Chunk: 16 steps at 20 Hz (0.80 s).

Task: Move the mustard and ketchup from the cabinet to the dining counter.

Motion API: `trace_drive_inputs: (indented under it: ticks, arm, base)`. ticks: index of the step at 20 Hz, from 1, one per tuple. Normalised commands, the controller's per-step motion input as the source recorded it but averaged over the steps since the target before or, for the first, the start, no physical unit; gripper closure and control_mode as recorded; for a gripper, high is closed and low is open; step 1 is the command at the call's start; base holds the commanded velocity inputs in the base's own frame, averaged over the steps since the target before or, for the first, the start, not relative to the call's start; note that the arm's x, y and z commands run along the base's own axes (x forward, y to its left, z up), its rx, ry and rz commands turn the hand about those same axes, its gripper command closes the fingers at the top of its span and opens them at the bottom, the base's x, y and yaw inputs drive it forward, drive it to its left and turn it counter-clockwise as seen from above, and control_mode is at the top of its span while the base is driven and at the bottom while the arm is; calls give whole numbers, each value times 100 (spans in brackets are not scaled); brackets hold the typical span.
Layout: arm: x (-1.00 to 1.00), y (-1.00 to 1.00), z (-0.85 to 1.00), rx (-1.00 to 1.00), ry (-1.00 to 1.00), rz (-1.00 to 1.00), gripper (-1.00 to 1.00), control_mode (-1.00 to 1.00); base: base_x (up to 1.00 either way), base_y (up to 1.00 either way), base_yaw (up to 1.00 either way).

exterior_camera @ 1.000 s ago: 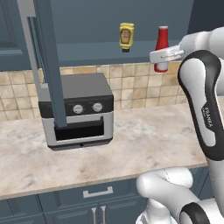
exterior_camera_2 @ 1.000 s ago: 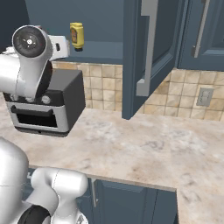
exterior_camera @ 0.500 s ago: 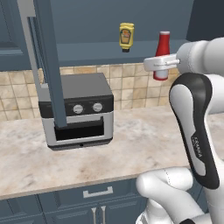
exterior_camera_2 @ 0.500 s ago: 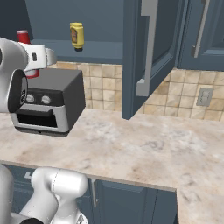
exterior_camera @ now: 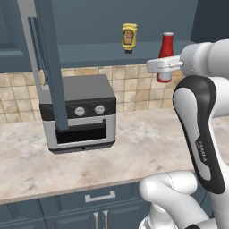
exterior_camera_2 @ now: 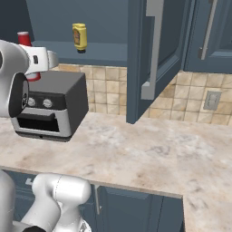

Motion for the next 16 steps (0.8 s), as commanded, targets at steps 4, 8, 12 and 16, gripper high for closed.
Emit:
trace_drive_inputs:
  ticks: [4, 8, 12, 16]
  arm:
    - [0, 0, 0, 0, 0, 0, 100, -100]
    - [0, 0, 0, 0, 0, 0, 100, -100]
    - [0, 0, 0, 0, 0, 0, 100, -100]
    - [0, 0, 0, 0, 0, 0, 100, 100]
  base:
    - [0, 0, 0]
    - [0, 0, 0]
    - [0, 0, 0]
    - [0, 0, 0]
